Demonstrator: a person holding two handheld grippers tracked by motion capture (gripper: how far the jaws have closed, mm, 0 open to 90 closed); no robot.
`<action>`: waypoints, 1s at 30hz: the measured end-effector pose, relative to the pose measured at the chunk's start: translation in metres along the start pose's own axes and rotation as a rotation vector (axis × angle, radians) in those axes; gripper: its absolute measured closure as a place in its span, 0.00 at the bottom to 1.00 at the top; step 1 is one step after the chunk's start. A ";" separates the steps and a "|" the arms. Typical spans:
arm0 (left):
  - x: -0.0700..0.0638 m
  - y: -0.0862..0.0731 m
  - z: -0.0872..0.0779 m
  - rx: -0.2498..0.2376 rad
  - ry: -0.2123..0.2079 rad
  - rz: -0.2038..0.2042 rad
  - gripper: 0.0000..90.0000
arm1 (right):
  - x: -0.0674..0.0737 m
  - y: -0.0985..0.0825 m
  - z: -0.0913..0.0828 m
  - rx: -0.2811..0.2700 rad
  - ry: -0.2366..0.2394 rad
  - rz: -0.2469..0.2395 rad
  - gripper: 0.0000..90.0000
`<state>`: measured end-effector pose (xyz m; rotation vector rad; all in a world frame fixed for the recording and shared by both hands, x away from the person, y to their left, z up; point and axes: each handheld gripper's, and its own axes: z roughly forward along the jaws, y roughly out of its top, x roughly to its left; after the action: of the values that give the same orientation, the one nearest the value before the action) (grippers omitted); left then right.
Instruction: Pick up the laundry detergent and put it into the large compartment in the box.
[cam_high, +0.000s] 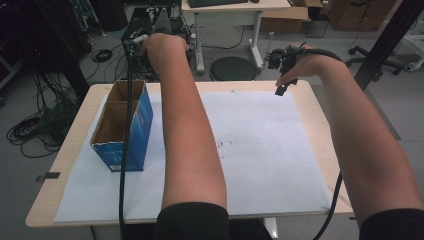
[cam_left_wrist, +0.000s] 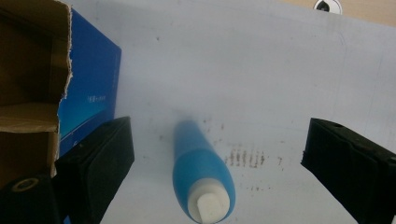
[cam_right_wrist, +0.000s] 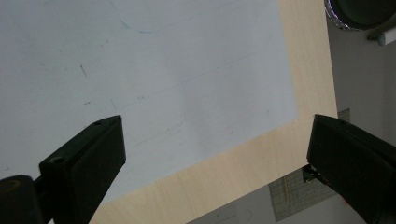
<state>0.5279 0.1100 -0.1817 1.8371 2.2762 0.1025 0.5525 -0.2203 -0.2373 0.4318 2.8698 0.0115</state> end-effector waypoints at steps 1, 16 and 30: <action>0.000 0.000 0.000 0.003 -0.005 -0.003 0.10 | 0.001 0.001 0.000 0.002 0.001 -0.001 0.05; -0.003 -0.011 -0.010 -0.018 0.013 -0.028 0.10 | 0.005 -0.002 -0.005 -0.030 -0.005 0.003 0.04; -0.005 -0.033 -0.004 -0.015 0.028 -0.092 0.10 | 0.005 -0.001 0.004 -0.042 0.012 -0.057 0.04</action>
<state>0.4966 0.0982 -0.1832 1.7304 2.3684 0.1314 0.5484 -0.2201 -0.2426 0.3433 2.8869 0.0639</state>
